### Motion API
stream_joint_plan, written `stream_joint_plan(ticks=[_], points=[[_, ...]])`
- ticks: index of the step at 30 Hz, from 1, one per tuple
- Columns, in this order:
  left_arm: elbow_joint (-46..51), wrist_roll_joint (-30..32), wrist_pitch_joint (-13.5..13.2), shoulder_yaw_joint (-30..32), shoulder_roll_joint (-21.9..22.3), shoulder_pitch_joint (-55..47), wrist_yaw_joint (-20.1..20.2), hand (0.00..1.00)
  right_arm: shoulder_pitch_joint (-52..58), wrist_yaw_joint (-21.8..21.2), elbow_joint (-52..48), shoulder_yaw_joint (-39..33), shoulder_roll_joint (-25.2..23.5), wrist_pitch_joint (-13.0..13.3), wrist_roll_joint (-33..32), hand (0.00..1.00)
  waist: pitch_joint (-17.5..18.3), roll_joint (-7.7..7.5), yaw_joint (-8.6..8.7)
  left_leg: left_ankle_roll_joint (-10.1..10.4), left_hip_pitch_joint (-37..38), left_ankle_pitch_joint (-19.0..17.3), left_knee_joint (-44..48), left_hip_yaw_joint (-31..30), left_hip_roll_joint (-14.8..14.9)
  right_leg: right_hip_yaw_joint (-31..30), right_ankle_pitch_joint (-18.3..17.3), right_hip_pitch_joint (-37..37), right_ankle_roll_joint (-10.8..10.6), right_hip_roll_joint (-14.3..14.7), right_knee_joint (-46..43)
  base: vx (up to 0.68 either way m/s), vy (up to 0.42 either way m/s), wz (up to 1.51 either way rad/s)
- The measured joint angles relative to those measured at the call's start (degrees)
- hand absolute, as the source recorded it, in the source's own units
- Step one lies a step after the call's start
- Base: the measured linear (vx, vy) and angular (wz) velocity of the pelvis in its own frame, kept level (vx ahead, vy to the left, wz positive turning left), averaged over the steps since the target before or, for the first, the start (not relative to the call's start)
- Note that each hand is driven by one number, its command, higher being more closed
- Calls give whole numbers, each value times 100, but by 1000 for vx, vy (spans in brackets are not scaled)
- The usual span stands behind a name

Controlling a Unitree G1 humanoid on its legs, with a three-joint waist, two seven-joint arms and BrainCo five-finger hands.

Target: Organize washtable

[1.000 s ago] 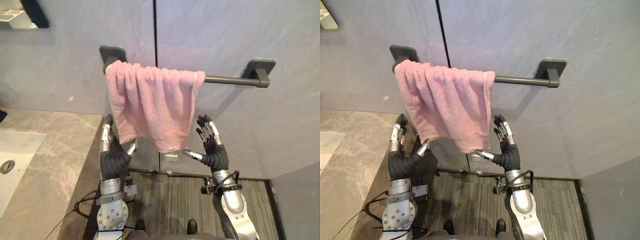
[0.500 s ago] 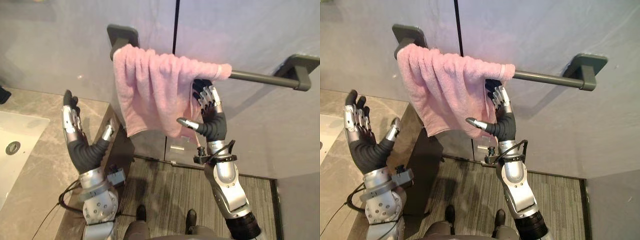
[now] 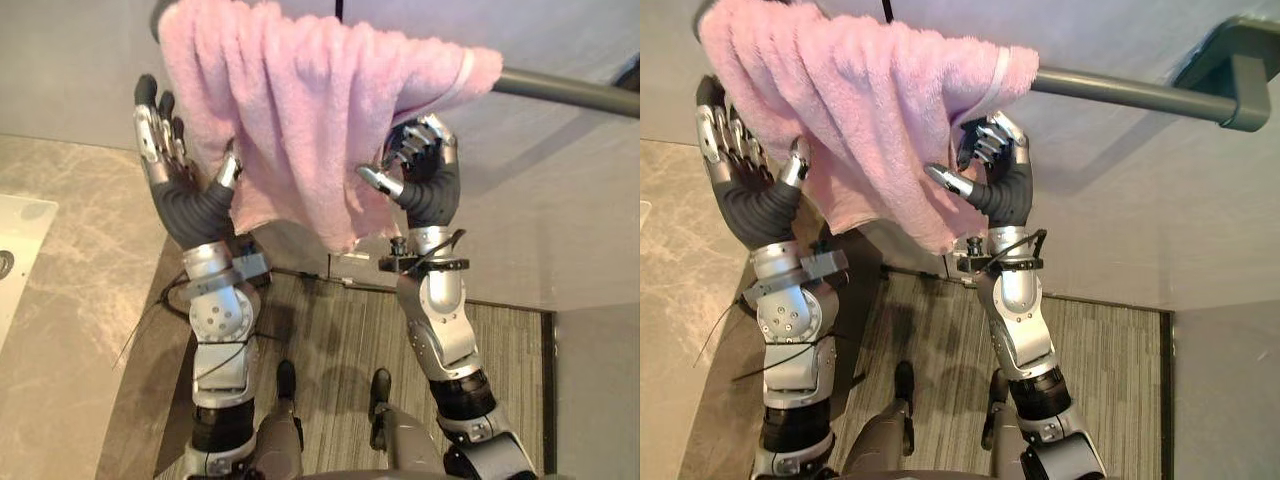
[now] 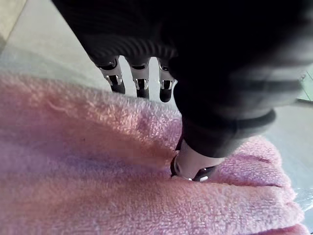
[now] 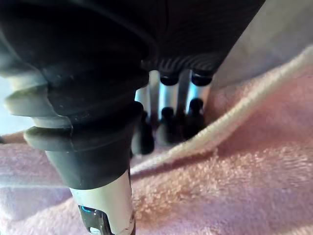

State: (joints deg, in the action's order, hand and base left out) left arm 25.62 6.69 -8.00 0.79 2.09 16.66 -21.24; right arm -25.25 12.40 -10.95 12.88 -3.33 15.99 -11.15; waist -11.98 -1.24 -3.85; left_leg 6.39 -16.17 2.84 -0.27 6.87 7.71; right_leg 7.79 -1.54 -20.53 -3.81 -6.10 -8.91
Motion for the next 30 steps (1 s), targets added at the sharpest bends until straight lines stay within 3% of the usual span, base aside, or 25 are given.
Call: stream_joint_plan(ticks=[1, 7, 23, 30], points=[[-109, -59, 8, 7, -19, 143, -3, 100, -30, -4, 29, 8, -34, 26, -22, 100, -36, 20, -3, 11, 0, 31, -24, -7, 0, 2, 7, -7, 8, 1, 1, 0, 0, 0], [-445, -274, 40, 166, -123, 670, -2, 100, -431, -9, 80, -36, -69, 120, -277, 100, -168, 55, 17, -6, -24, 388, -498, -28, -13, -6, 199, -210, 19, 35, 115, -56, -18, -2], [-450, -381, -5, 243, -125, 828, -8, 100, -660, -61, 282, -465, -62, 186, -907, 100, -214, 89, 21, -95, -171, 505, -499, -11, -111, -69, 525, -245, -26, 19, 422, -15, 2, 0], [-444, -382, -4, 183, -185, 649, 178, 100, -341, -213, 285, -1136, 272, 158, -977, 100, -215, 86, 150, -95, 52, 504, -504, -16, -142, -70, 578, 38, -44, 1, 542, 0, 2, 0]])
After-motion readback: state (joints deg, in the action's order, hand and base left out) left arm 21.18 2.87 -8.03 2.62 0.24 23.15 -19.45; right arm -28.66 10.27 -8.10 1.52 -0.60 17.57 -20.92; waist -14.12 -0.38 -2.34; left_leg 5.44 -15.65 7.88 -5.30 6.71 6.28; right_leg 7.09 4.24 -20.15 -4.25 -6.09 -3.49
